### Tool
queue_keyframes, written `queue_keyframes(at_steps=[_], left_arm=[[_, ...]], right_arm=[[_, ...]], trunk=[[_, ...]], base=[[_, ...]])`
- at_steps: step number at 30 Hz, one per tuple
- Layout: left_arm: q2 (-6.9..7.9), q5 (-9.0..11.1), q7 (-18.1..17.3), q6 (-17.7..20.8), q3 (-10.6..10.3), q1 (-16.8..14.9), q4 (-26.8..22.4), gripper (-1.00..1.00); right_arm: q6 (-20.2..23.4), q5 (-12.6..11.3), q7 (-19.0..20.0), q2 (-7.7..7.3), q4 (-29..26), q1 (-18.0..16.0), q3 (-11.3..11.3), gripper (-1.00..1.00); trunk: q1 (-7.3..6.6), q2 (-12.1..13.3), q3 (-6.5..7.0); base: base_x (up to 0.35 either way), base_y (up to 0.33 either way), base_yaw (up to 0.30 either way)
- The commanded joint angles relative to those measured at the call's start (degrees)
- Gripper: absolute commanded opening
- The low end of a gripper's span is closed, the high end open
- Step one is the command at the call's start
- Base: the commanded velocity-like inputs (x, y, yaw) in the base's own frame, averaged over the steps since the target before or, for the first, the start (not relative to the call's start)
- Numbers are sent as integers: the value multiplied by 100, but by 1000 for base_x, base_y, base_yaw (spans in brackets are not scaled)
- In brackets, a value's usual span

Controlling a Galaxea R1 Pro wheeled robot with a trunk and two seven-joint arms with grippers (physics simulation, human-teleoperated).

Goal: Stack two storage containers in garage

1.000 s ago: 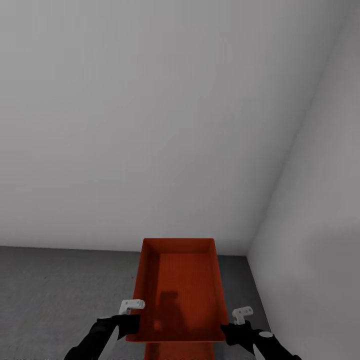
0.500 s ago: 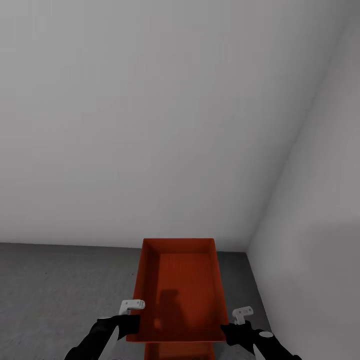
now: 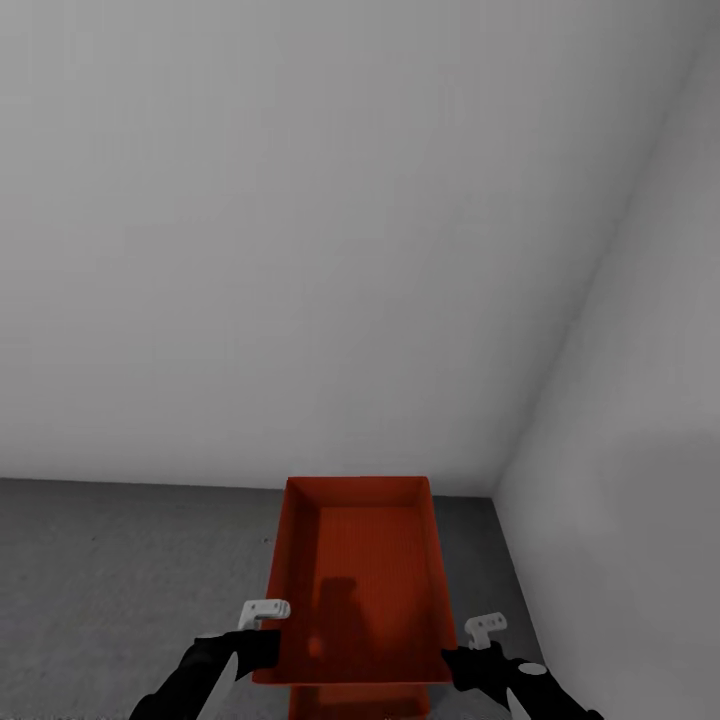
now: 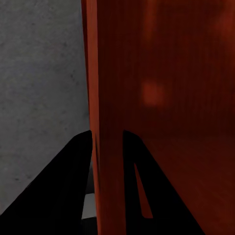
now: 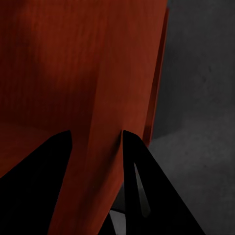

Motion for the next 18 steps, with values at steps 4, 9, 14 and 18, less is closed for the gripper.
queue_keyframes(at_steps=[4, 9, 14, 18], left_arm=[[-35, 63, 26, -373, -69, -2, -17, -100], [-35, 63, 26, -373, -69, -2, -17, -100], [-35, 63, 26, -373, -69, -2, -17, -100], [-35, 63, 26, -373, -69, -2, -17, -100]], right_arm=[[39, 51, 21, 172, 10, -2, -20, -100], [39, 51, 21, 172, 10, -2, -20, -100], [39, 51, 21, 172, 10, -2, -20, -100], [39, 51, 21, 172, 10, -2, -20, -100]], trunk=[[3, -12, -49], [3, -12, -95], [3, -12, -140], [3, -12, -177]], base=[[0, 0, 0], [0, 0, 0], [0, 0, 0], [0, 0, 0]])
